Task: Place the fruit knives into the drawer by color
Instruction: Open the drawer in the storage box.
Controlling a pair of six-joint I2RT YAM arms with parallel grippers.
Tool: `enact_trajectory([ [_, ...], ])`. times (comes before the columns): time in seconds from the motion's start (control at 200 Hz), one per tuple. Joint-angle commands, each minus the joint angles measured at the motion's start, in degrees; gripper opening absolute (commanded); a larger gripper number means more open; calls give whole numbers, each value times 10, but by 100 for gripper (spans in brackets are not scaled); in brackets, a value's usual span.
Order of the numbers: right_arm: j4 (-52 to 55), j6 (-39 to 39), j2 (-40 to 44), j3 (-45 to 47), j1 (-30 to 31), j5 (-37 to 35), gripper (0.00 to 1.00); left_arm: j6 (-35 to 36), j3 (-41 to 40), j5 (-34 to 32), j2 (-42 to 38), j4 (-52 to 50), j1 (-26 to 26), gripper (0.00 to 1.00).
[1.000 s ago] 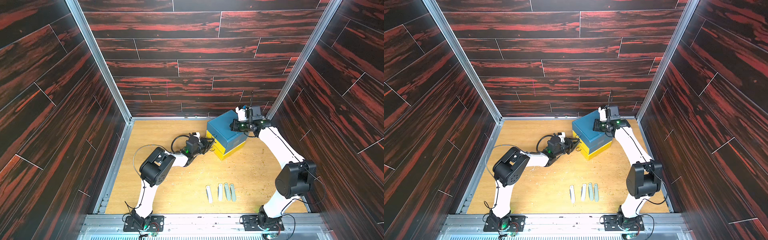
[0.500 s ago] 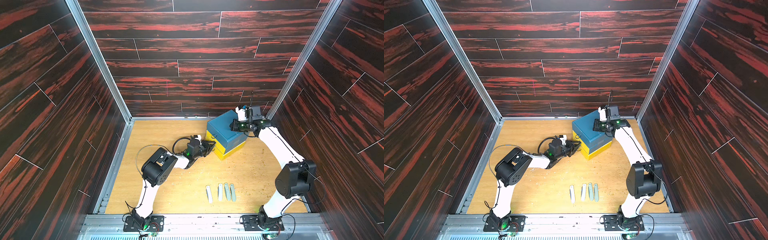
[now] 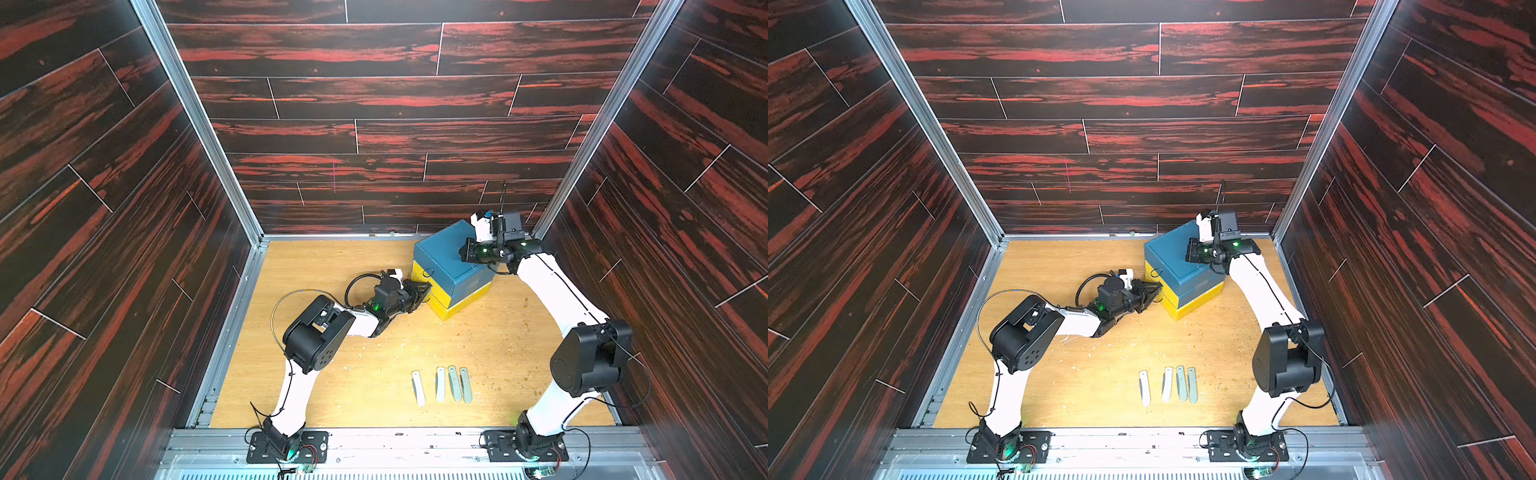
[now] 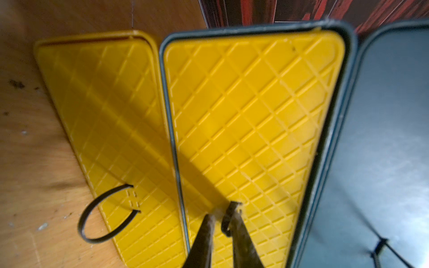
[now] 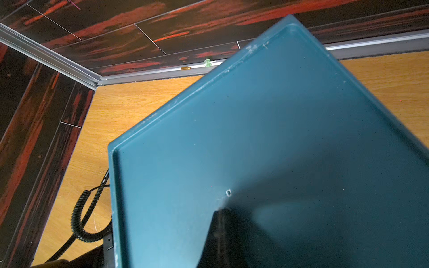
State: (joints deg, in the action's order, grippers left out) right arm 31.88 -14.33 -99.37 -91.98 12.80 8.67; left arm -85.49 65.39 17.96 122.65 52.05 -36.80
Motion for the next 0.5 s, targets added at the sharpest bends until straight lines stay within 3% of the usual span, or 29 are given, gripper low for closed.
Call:
enact_trajectory([
  [0.0,117,5,-45,32,3,-6,0,11,26,-2,0,-1,-5,17],
  [0.286,116,5,-46,33,3,-3,0,14,24,-5,-9,-4,-4,0],
  [0.496,118,6,-46,32,3,-7,0,17,15,-7,-27,-8,-4,0],
])
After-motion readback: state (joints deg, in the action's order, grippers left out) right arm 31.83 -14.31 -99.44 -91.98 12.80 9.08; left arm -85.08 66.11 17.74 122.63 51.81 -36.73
